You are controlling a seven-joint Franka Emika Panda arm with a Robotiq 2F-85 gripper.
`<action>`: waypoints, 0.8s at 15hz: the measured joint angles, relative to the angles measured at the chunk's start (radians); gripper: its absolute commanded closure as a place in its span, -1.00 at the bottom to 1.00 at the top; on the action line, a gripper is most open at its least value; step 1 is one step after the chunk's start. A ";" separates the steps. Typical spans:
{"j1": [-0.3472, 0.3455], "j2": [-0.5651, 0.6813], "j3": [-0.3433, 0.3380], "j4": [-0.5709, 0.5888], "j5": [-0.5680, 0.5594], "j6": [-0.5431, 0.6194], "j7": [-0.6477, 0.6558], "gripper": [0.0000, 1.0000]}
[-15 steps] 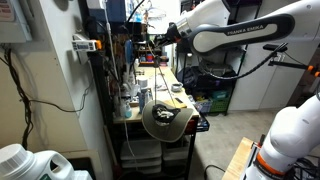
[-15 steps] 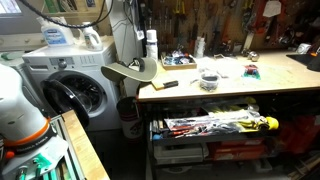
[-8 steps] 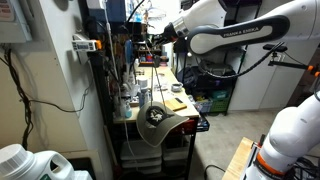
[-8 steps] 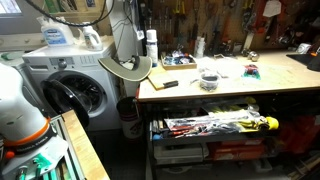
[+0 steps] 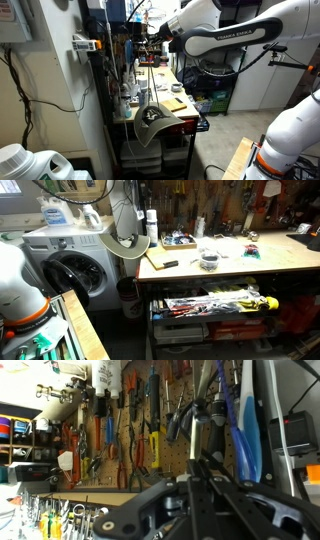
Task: Hang the hat on the stand.
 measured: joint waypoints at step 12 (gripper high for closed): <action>-0.032 0.029 0.048 0.036 -0.078 0.021 -0.016 0.96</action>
